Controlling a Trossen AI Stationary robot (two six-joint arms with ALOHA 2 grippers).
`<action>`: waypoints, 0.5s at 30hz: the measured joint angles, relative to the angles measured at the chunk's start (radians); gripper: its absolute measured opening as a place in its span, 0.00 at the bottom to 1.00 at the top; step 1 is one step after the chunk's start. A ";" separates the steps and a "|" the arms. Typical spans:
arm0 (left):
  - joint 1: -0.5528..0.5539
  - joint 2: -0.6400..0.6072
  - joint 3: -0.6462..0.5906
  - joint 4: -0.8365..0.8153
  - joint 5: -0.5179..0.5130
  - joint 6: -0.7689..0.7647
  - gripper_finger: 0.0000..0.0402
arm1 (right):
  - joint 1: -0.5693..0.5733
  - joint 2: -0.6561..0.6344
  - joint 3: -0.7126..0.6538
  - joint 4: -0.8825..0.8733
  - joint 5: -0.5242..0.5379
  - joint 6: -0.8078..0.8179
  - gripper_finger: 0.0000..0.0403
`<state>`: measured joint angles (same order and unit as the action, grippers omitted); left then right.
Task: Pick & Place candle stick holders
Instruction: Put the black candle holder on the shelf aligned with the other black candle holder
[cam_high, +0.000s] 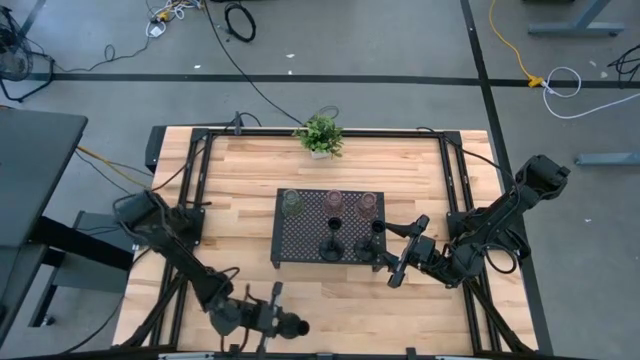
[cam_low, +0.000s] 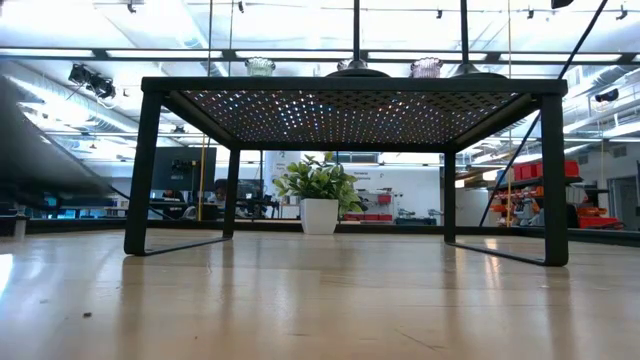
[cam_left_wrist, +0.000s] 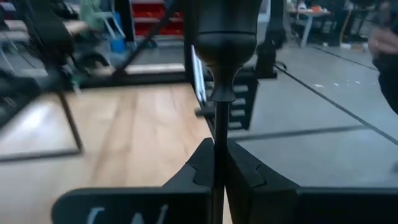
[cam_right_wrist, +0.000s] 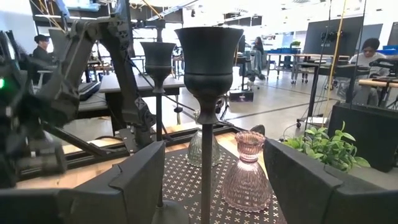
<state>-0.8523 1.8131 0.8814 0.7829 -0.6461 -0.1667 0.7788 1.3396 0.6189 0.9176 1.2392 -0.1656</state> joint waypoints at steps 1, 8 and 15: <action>-0.006 -0.023 0.000 -0.005 -0.012 0.022 0.03 | 0.000 0.000 0.000 0.000 0.000 0.000 0.68; -0.045 -0.192 0.001 -0.110 -0.170 0.128 0.03 | 0.000 0.000 0.000 -0.002 0.001 0.000 0.68; -0.045 -0.342 0.001 -0.188 -0.271 0.256 0.03 | 0.000 0.000 0.000 -0.004 0.001 0.000 0.68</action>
<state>-0.8974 1.4711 0.8825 0.5949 -0.9169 0.0890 0.7784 1.3396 0.6189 0.9134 1.2400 -0.1658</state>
